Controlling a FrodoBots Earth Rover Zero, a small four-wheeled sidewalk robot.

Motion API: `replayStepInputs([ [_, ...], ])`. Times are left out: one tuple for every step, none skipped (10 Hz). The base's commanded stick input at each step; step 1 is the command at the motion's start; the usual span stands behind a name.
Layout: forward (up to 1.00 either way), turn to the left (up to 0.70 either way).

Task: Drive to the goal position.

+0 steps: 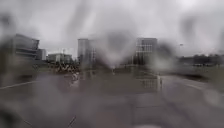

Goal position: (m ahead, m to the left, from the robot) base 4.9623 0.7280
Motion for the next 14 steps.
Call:
replayStepInputs([
  [0.07,0.0],
  [0.07,0.0],
  [0.07,0.0],
  [0.07,0.0],
  [0.07,0.0],
  [0.07,0.0],
  [0.07,0.0],
  [0.07,0.0],
  [0.07,0.0],
  [0.07,0.0],
  [0.07,0.0],
  [0.07,0.0],
  [0.07,0.0],
  [0.07,0.0],
])
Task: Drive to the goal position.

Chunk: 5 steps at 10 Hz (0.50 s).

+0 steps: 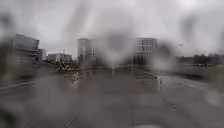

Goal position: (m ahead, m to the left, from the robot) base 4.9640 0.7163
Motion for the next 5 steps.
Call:
replayStepInputs([
  [0.07,0.0],
  [0.07,0.0],
  [0.07,0.0],
  [0.07,0.0],
  [0.07,0.0],
])
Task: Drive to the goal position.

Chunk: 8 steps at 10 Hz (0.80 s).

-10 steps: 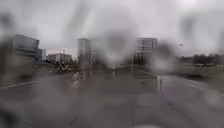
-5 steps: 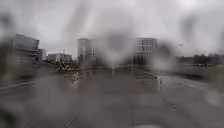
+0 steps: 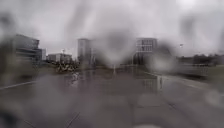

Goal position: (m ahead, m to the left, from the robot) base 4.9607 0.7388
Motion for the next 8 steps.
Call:
replayStepInputs([
  [0.07,0.0],
  [0.07,0.0],
  [0.07,0.0],
  [0.07,0.0],
  [0.07,0.0],
  [0.07,0.0],
  [0.07,0.0],
  [0.07,0.0],
])
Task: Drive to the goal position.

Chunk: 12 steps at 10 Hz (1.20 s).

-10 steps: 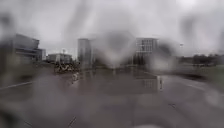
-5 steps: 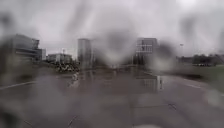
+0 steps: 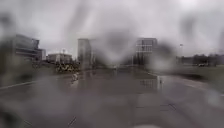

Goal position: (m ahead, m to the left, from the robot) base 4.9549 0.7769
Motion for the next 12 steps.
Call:
replayStepInputs([
  [0.07,0.0],
  [0.07,0.0],
  [0.07,0.0],
  [0.07,0.0],
  [0.07,0.0],
  [0.07,0.0],
  [0.07,0.0],
  [0.07,0.0],
  [0.07,0.0],
  [0.07,0.0],
  [0.07,0.0],
  [0.07,0.0],
])
